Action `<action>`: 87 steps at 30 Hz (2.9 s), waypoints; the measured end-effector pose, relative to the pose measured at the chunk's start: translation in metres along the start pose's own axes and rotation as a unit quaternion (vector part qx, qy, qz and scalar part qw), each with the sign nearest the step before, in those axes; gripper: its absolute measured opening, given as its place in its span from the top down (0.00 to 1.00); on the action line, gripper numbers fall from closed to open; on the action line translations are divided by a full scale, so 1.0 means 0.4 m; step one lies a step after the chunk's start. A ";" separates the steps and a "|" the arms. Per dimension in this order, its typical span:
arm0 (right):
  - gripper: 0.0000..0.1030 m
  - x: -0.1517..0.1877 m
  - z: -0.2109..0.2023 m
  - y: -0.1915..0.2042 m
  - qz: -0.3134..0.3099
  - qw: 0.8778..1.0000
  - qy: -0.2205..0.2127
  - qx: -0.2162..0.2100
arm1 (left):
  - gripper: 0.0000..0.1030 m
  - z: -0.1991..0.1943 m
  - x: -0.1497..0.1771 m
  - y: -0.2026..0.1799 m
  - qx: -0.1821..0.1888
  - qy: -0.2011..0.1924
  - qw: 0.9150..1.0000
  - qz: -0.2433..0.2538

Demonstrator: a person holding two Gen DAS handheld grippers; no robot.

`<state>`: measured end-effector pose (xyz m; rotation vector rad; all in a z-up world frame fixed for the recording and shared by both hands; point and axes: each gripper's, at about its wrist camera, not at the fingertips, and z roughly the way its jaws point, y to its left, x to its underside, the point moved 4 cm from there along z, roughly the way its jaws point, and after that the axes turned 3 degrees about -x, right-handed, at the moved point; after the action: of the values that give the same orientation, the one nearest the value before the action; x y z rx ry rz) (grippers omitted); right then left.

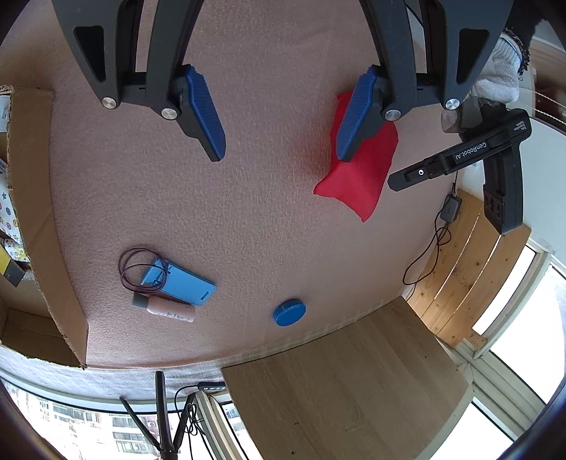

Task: Organize objects
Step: 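Lift the red pouch with the left tool while the right tool closes on it too, then carry the red pouch with both tools over the box and lower it in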

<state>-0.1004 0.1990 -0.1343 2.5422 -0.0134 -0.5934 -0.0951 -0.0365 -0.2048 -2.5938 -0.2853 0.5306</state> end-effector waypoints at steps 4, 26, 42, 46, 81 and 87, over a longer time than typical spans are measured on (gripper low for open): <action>0.41 0.003 0.022 0.018 -0.002 1.000 0.012 -0.009 | 0.42 0.010 0.036 -0.045 0.031 0.012 0.999 0.008; 0.40 -0.005 0.166 0.079 -0.022 0.994 0.104 -0.034 | 0.31 0.056 0.065 -0.133 -0.015 0.038 0.995 0.091; 0.49 -0.033 0.126 0.051 -0.006 0.995 0.093 -0.045 | 0.36 0.044 0.027 -0.256 0.005 0.018 0.992 0.127; 0.49 -0.061 0.074 0.031 -0.004 0.997 0.069 -0.040 | 0.36 0.045 -0.005 -0.337 0.016 0.009 0.988 0.154; 0.49 -0.304 -0.346 -0.435 0.049 0.992 -0.091 0.076 | 0.37 0.336 -0.115 -0.985 0.095 0.016 0.957 0.274; 0.49 -0.307 -0.355 -0.497 0.058 0.991 -0.090 0.085 | 0.36 0.364 -0.114 -1.018 0.095 0.019 0.954 0.283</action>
<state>-0.1736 0.4552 -0.0737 2.6199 -0.2869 -0.8030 -0.2395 0.3623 -0.1097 -2.4695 0.5163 0.6595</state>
